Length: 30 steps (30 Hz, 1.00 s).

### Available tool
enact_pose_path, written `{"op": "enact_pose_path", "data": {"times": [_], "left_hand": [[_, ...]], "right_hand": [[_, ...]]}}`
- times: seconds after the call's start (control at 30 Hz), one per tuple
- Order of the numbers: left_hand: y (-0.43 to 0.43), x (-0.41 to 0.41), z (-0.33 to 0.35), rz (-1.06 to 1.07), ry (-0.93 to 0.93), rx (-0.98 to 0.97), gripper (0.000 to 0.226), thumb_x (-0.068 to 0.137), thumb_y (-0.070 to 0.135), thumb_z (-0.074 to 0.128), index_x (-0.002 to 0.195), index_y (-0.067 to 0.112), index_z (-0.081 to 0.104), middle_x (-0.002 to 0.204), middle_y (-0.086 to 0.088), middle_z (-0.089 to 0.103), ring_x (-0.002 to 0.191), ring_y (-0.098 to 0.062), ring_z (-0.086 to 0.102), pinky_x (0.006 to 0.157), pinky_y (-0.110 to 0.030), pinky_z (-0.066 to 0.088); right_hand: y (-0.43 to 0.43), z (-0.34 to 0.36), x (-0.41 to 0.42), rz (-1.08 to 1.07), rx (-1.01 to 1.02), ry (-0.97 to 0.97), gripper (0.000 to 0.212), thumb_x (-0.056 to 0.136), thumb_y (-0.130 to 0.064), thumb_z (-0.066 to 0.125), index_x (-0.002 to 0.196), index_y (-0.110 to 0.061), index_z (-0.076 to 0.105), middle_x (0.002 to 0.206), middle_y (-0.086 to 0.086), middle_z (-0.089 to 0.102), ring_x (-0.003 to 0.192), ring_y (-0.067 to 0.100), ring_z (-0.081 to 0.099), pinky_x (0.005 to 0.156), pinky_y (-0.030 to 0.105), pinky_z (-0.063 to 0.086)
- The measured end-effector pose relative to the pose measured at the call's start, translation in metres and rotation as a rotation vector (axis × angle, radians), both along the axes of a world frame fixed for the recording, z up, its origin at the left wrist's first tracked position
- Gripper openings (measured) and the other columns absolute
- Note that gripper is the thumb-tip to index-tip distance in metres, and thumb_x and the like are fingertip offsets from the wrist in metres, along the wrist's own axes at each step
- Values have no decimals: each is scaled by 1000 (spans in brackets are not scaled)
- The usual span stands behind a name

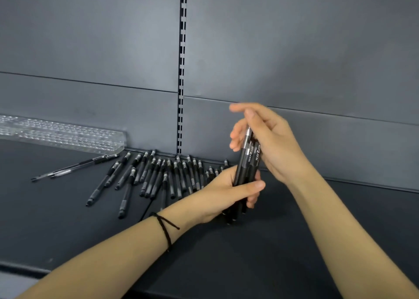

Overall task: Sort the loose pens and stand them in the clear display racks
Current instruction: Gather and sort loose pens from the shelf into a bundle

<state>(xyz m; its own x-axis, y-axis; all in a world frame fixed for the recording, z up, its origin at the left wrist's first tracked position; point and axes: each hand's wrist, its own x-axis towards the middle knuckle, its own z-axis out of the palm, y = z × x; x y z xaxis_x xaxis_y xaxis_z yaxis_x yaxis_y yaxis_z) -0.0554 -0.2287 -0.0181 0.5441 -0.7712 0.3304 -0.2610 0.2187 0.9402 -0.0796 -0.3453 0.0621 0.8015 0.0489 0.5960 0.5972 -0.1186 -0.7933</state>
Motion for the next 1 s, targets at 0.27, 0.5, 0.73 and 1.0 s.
{"op": "enact_pose_path", "data": {"times": [0.27, 0.5, 0.73, 1.0], "left_hand": [[-2, 5, -11, 38, 48, 115, 18, 89, 6, 67, 76, 17, 61, 74, 1, 65, 81, -15, 62, 78, -26, 50], [-6, 2, -12, 17, -12, 150, 21, 96, 13, 59, 76, 19, 57, 61, 2, 54, 65, -15, 53, 75, -30, 53], [-6, 3, -12, 21, 82, 106, 13, 97, 16, 58, 87, 14, 50, 60, 4, 44, 52, -9, 42, 49, -23, 42], [16, 18, 6, 168, 192, -41, 14, 97, 11, 53, 108, 3, 57, 60, 6, 49, 43, -4, 37, 37, -17, 28]], "right_hand": [[-11, -10, -4, -84, -440, 261, 52, 91, -58, 45, 79, -21, 79, 92, -8, 75, 93, 4, 68, 98, 41, 49], [-21, -15, -6, -60, -317, 185, 32, 95, -35, 56, 76, -21, 77, 87, 7, 75, 94, 18, 70, 101, 45, 46], [-22, -21, 1, -128, -170, 158, 50, 97, -29, 55, 49, -16, 50, 56, 3, 59, 62, 19, 62, 71, 31, 51], [-28, -33, 15, -214, 185, 126, 34, 98, -39, 47, 81, -19, 69, 92, 1, 73, 88, 17, 68, 78, 29, 54]]}}
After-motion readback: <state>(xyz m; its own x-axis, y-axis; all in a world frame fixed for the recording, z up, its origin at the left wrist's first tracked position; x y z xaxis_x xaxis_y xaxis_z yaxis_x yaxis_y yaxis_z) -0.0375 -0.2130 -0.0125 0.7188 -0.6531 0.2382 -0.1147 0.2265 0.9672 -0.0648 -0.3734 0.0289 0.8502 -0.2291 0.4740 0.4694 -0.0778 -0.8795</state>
